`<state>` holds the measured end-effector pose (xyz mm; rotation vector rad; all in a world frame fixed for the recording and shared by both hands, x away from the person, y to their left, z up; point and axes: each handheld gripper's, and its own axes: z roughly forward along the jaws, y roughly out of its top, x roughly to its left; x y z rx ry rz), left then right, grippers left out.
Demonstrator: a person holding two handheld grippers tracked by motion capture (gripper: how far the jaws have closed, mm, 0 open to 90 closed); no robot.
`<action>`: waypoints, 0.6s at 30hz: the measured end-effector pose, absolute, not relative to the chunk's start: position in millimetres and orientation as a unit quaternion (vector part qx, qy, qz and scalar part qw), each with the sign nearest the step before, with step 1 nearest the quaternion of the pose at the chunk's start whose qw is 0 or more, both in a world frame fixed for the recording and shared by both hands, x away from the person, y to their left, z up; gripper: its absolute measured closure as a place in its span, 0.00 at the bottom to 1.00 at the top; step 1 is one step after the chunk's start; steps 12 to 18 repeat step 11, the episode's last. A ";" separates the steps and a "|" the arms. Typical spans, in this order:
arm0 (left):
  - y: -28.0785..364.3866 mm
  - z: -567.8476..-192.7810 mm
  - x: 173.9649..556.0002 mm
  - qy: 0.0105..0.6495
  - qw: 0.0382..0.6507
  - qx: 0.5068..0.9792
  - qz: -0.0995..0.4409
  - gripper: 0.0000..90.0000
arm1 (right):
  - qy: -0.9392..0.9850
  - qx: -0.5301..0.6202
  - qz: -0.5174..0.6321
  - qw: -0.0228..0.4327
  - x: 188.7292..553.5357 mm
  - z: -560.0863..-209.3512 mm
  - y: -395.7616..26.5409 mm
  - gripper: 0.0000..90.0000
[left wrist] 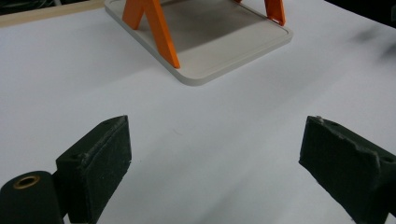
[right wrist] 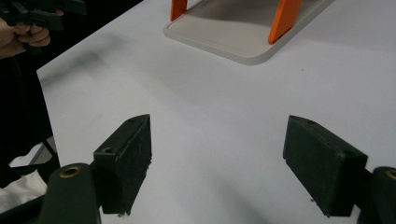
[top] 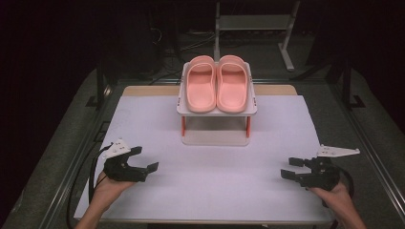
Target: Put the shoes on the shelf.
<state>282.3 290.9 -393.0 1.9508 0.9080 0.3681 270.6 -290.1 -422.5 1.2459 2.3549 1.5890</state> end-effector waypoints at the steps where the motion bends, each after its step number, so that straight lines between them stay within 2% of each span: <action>1: 291.3 -393.8 281.1 0.371 0.462 0.792 0.150 0.09 | 0.760 0.401 0.512 0.022 269.2 -422.5 -290.2 0.26; 18: 293.2 -404.5 266.2 0.380 0.472 0.781 0.151 0.09 | 0.760 0.391 0.518 0.029 253.6 -418.0 -292.3 0.25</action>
